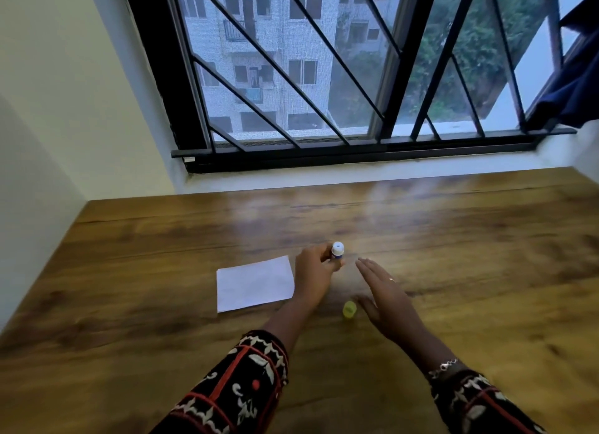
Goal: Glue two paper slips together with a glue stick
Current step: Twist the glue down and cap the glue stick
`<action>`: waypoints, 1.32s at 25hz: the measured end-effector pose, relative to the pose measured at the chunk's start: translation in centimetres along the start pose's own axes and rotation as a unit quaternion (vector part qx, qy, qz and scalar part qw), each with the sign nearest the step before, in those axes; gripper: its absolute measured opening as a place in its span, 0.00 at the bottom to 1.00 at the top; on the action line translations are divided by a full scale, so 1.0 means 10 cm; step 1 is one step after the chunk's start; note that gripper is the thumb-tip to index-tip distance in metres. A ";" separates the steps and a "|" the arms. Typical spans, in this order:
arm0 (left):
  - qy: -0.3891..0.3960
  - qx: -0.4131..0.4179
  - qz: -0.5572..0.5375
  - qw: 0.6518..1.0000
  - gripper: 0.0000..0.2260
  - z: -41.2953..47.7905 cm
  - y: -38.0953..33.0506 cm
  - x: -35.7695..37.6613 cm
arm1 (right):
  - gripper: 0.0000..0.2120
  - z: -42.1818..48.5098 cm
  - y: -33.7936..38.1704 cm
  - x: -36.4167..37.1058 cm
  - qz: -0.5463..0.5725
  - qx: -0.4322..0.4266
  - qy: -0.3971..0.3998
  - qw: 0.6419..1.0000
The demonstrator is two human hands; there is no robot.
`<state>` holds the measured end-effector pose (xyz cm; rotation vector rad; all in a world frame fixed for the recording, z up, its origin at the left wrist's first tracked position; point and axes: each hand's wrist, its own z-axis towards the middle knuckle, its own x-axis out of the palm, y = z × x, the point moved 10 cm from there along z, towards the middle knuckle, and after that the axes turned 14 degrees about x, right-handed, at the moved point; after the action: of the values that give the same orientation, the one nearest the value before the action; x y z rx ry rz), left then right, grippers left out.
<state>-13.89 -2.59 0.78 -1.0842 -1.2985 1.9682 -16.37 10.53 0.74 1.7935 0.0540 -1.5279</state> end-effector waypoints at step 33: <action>-0.063 0.096 -0.123 0.986 0.07 -0.11 -0.51 -0.67 | 0.11 0.37 0.79 0.00 0.321 -0.018 0.098 0.942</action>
<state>-9.39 -5.31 7.50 -0.6823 -1.2123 1.9524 -15.59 2.87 4.86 1.6971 -0.3717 -0.8756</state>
